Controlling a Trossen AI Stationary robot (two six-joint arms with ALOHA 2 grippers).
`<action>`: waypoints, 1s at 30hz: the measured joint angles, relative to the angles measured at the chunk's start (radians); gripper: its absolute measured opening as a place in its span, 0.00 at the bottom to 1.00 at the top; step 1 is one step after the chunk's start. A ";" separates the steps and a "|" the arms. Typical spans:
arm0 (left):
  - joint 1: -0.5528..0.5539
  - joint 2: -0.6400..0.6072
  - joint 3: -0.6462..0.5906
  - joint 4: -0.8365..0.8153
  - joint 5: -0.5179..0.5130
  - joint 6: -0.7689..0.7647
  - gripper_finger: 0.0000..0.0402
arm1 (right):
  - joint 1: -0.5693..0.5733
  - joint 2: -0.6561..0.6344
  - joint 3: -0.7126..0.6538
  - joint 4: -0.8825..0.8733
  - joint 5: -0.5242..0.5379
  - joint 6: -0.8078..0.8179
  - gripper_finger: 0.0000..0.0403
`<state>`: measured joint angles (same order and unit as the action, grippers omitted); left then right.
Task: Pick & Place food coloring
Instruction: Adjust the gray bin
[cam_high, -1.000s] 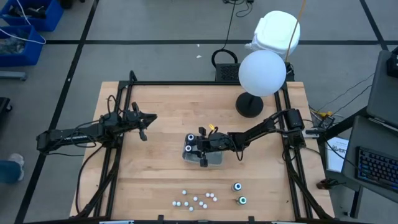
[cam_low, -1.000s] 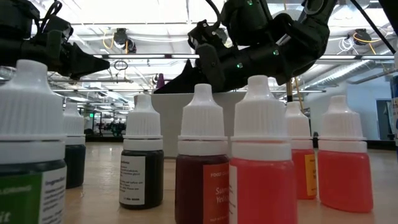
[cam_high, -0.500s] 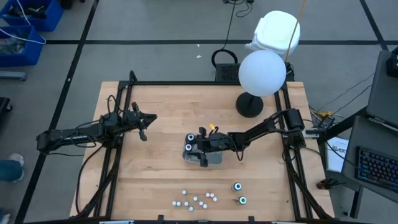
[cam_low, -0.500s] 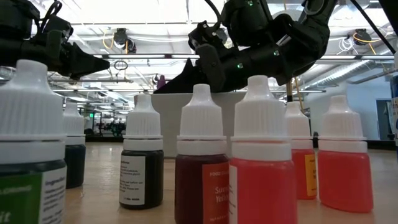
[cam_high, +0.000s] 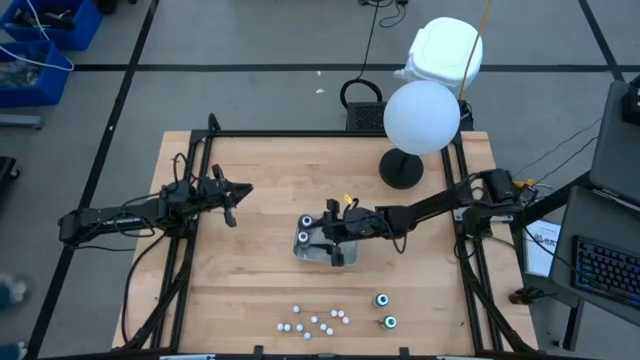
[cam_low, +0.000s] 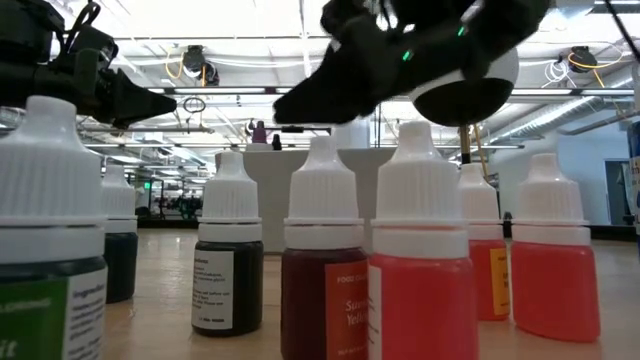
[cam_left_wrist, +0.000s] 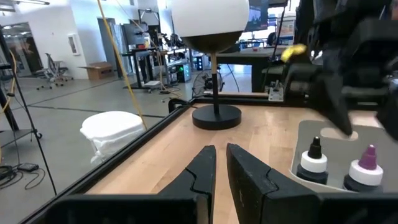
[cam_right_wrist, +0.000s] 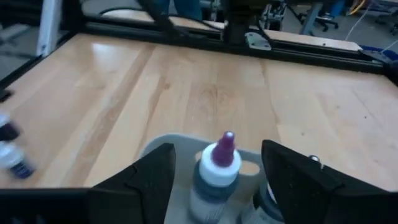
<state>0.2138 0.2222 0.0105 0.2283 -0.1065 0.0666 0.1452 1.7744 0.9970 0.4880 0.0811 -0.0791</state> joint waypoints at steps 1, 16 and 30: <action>0.000 0.000 0.000 -0.001 0.000 0.000 0.12 | 0.014 -0.026 0.001 -0.038 0.002 -0.017 0.54; 0.000 0.000 0.000 0.008 0.000 -0.011 0.12 | 0.316 -0.165 -0.001 -0.351 0.206 -0.039 0.02; 0.000 0.000 0.000 0.008 0.000 -0.019 0.12 | 0.284 -0.122 -0.066 -0.407 0.124 0.094 0.01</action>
<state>0.2138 0.2226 0.0105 0.2367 -0.1066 0.0474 0.4292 1.6524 0.9309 0.0810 0.2052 0.0152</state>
